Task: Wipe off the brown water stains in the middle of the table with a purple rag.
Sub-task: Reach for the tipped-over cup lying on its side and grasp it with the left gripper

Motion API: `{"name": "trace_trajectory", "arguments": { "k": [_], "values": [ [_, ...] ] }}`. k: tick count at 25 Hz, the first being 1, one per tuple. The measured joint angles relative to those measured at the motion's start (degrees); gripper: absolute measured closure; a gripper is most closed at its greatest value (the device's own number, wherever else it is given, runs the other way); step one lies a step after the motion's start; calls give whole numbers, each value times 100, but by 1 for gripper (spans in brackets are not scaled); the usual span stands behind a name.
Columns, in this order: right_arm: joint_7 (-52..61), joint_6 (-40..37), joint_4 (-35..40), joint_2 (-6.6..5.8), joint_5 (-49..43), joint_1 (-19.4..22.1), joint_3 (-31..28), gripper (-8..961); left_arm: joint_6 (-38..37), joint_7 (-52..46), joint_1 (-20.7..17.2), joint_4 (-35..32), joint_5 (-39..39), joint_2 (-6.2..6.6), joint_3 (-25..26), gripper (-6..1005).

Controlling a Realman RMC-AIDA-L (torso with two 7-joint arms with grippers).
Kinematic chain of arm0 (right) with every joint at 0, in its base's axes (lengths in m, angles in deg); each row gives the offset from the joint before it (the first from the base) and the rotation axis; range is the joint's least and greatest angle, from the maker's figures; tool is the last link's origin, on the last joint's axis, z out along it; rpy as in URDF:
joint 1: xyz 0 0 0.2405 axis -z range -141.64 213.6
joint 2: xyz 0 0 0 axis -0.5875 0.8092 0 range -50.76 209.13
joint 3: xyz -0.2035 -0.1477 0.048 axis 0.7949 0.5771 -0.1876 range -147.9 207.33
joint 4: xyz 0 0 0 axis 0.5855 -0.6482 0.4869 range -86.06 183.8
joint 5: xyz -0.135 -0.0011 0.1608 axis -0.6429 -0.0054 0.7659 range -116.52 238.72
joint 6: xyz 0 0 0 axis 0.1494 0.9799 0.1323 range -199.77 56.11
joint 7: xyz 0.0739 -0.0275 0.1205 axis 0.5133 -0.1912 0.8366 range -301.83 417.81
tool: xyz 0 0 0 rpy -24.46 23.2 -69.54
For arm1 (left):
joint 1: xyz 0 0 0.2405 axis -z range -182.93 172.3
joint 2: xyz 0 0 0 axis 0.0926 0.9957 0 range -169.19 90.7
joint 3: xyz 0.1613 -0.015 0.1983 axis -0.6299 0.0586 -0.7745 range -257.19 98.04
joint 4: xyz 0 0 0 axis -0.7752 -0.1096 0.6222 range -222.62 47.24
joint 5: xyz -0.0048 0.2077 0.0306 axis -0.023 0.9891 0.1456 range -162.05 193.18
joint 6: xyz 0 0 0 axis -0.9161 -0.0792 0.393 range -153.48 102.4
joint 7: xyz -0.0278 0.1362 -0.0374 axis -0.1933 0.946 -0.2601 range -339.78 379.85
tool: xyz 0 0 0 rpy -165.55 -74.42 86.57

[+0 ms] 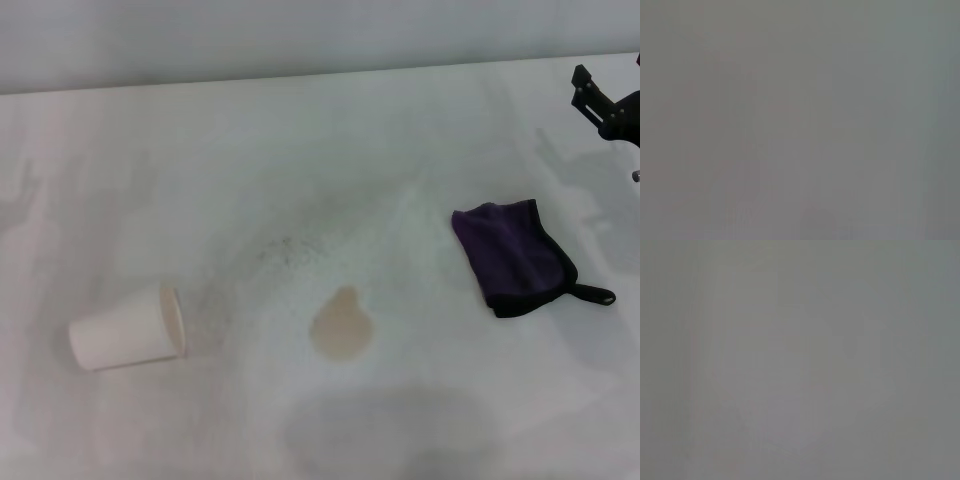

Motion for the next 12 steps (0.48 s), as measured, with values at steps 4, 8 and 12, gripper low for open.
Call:
{"name": "trace_trajectory", "arguments": {
  "k": [4,8,12],
  "values": [
    [-16,0,-12,2,-1,-7,2,81,0,14,0,-4,0,2,7,128],
    [-1,0,-15,2,-1,-19,4,81,0,19,-8,11,-32,-2,7,127],
    [1,-22,-16,2,-1,-41,4,81,-1,20,-16,29,-59,-5,8,127]
  ]
}}
